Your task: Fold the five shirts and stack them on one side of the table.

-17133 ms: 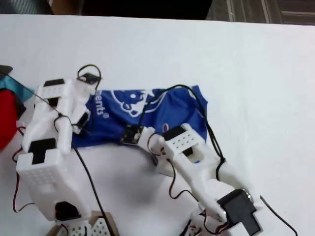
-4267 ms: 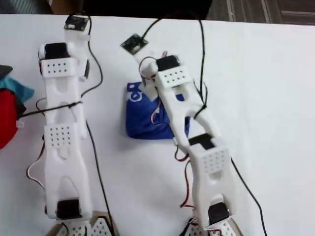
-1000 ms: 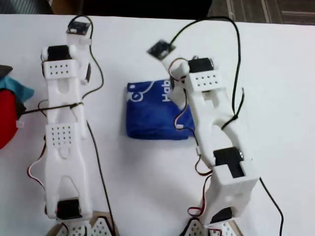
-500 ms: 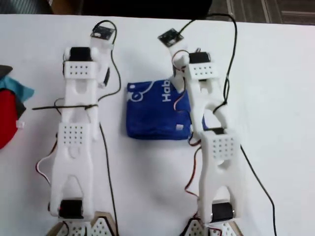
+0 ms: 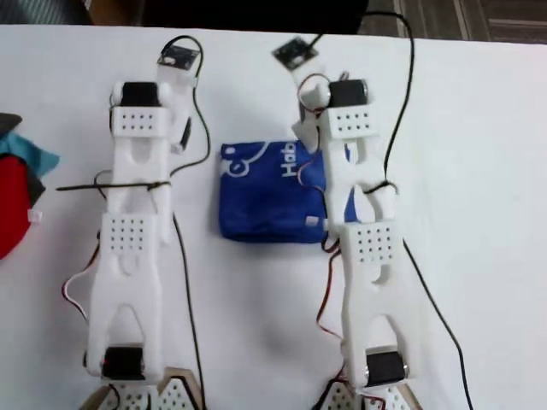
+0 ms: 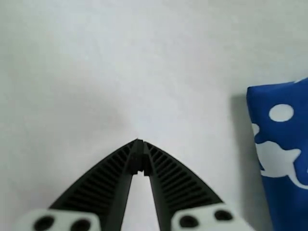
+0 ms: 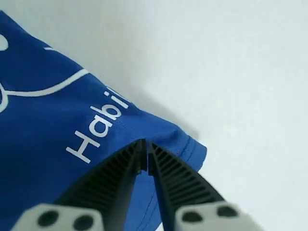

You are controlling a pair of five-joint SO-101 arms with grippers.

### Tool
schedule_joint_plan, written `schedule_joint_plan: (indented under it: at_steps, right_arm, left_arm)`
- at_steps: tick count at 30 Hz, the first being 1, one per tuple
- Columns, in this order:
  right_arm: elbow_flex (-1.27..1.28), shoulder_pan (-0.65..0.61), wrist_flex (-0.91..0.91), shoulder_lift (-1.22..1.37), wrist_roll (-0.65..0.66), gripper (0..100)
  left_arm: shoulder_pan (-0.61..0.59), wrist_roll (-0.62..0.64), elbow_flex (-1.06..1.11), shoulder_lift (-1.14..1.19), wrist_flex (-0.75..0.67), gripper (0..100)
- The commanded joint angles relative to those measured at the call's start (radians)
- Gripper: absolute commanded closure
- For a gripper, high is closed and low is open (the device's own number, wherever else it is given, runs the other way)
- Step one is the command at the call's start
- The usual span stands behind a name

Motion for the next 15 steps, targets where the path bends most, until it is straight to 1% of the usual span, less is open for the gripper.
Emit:
schedule_joint_plan:
  at_steps: [1,4,8,10,15]
  right_arm:
    - [-0.041,0.010,0.018,-0.127,-0.008,97.0]
    - [0.058,0.012,0.018,-0.194,-0.008,93.3]
    - [0.189,0.062,0.016,-0.288,-0.009,96.1]
    - [0.255,0.107,0.016,-0.321,-0.009,97.8]
    - [0.427,0.257,0.015,-0.371,-0.011,97.8]
  left_arm:
    - [-0.002,0.002,-0.005,-0.009,0.008,97]
    - [0.011,0.003,-0.012,-0.017,0.009,97]
    - [0.060,0.003,-0.007,-0.034,0.017,97]
    - [0.068,0.003,-0.004,-0.057,0.018,97]
    - [0.094,0.003,-0.002,-0.123,0.018,97]
